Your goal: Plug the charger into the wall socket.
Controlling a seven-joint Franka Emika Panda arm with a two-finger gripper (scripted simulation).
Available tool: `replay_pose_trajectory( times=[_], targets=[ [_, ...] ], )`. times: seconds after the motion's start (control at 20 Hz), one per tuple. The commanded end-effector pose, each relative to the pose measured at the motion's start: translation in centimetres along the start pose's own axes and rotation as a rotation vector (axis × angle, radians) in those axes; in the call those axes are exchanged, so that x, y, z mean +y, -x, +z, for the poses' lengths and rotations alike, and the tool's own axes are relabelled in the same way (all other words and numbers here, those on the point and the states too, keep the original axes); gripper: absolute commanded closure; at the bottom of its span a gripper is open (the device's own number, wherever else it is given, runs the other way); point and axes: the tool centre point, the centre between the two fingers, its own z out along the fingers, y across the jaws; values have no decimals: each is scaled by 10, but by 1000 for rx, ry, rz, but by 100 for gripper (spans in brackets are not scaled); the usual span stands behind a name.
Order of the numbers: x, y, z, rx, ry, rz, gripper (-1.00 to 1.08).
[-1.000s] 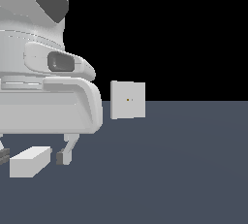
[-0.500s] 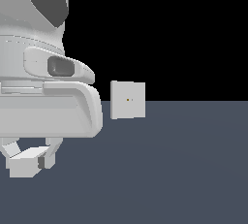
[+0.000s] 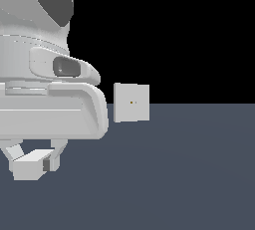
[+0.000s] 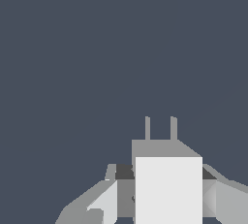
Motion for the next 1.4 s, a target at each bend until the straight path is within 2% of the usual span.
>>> replay_pose_trajectory(
  times=[0.0, 0.55, 1.35],
  targets=[
    [5, -2, -2, 1, 0, -8, 108],
    [54, -18, -25, 1, 0, -102, 108],
    [148, -71, -72, 1, -1, -299, 108]
  ],
)
